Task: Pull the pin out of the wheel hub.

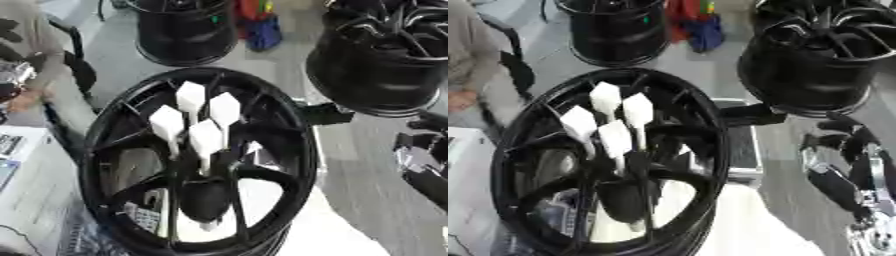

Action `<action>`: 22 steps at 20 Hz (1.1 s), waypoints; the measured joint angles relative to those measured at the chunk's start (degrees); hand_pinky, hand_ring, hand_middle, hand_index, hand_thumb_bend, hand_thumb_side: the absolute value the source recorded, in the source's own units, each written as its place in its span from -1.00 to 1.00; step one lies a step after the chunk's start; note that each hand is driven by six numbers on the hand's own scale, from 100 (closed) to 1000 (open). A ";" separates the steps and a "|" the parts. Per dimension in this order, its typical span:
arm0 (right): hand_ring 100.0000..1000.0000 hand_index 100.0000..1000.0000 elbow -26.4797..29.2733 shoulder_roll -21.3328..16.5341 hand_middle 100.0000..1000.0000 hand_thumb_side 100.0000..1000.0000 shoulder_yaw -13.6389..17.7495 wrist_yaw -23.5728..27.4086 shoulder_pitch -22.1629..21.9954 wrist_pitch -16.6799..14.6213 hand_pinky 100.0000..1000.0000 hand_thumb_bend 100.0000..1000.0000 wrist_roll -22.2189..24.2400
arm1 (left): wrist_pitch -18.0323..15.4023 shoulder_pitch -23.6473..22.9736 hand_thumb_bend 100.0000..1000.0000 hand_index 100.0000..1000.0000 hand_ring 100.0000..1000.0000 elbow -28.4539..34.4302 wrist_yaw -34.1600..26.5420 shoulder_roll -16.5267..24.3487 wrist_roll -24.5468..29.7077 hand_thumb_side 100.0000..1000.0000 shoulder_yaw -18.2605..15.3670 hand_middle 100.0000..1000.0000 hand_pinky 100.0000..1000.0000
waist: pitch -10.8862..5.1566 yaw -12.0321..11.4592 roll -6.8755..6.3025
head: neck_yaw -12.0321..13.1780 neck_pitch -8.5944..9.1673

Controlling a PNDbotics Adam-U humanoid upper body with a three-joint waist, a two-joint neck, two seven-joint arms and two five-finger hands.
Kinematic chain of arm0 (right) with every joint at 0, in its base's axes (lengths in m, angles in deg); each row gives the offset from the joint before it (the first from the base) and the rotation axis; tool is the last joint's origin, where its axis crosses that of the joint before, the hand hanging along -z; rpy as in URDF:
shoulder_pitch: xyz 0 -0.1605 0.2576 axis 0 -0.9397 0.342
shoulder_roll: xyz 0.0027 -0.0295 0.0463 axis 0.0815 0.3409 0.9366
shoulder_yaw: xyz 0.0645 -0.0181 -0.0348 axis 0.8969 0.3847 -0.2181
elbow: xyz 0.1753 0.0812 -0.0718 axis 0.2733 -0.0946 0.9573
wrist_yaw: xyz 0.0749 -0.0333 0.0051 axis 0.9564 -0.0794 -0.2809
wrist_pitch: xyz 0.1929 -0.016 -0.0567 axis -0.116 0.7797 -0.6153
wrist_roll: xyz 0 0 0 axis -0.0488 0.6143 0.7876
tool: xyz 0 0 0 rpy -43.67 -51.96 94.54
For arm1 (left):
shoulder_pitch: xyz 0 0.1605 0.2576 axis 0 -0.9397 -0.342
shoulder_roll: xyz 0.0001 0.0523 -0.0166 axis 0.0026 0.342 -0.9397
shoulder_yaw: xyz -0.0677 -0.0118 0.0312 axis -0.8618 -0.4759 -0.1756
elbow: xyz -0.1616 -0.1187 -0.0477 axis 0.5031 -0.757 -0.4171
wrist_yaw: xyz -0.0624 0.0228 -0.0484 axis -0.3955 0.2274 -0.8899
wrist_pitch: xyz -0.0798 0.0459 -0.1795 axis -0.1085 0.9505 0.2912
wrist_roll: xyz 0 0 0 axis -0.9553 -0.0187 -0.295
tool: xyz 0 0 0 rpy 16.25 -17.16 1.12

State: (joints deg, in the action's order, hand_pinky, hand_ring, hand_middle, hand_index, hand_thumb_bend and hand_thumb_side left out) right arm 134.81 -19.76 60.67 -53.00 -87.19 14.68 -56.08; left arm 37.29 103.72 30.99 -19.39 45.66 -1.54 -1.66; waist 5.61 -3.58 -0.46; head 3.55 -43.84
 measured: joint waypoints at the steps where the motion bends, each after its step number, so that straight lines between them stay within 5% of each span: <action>1: 0.10 0.57 0.00 0.00 0.25 -1.00 0.00 0.00 0.00 0.00 0.40 -0.81 0.01 | 0.00 0.00 -0.18 0.50 -0.02 0.00 0.00 0.00 0.00 -0.32 0.00 0.13 0.18 | 0.00 0.00 0.00 | 0.00 0.00; 14: 0.10 0.57 0.00 0.00 0.25 -1.00 0.00 0.00 0.01 0.06 0.40 -0.81 0.07 | -0.35 0.22 -0.19 0.52 -0.01 0.02 0.05 0.34 1.08 -0.29 0.37 0.14 0.21 | -0.01 0.16 -0.15 | 0.01 0.00; 22: 0.10 0.57 -0.17 -0.22 0.25 -1.00 -0.05 0.00 0.00 -0.01 0.40 -0.81 0.43 | -2.93 5.89 -0.30 0.59 0.06 1.84 2.39 9.24 11.67 -0.26 8.11 0.22 0.30 | -0.42 0.91 -0.88 | 0.47 0.00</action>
State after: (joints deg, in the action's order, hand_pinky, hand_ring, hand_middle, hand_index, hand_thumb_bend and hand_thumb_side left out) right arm 134.64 -19.98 60.62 -53.00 -87.19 14.68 -55.65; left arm 34.35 109.61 32.84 -17.00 54.91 10.13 6.45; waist 5.19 -2.67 -1.34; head 4.02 -43.84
